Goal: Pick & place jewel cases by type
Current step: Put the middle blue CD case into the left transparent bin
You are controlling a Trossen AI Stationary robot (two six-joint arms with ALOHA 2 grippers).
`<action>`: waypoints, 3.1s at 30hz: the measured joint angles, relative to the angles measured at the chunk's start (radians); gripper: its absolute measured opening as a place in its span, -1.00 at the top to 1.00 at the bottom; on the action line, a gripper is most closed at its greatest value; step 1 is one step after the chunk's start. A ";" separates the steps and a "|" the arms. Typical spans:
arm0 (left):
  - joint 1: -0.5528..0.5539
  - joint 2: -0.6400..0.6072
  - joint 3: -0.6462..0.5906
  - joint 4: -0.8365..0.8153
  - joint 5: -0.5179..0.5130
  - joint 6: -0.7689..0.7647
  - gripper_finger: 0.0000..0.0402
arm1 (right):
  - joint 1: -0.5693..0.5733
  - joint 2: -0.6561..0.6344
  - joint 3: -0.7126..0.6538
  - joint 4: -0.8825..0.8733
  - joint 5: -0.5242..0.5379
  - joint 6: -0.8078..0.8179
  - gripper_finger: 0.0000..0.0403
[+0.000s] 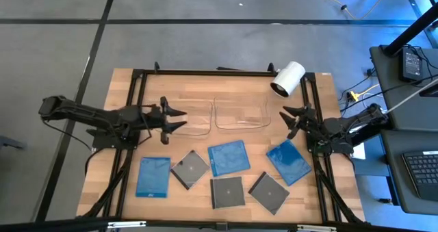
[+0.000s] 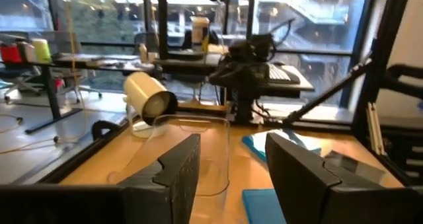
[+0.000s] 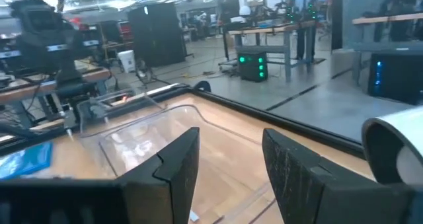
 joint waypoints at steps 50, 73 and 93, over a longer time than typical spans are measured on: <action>-0.200 1.146 1.154 -1.216 -0.031 0.184 0.16 | -0.034 0.981 0.602 -0.452 -0.567 0.361 0.16; -0.262 1.327 1.154 -1.259 -0.124 0.296 0.16 | 0.023 1.488 0.603 -0.132 -0.692 0.202 0.16; -0.249 1.418 1.160 -1.240 -0.144 0.456 0.16 | 0.022 1.570 0.602 -0.043 -0.698 0.149 0.16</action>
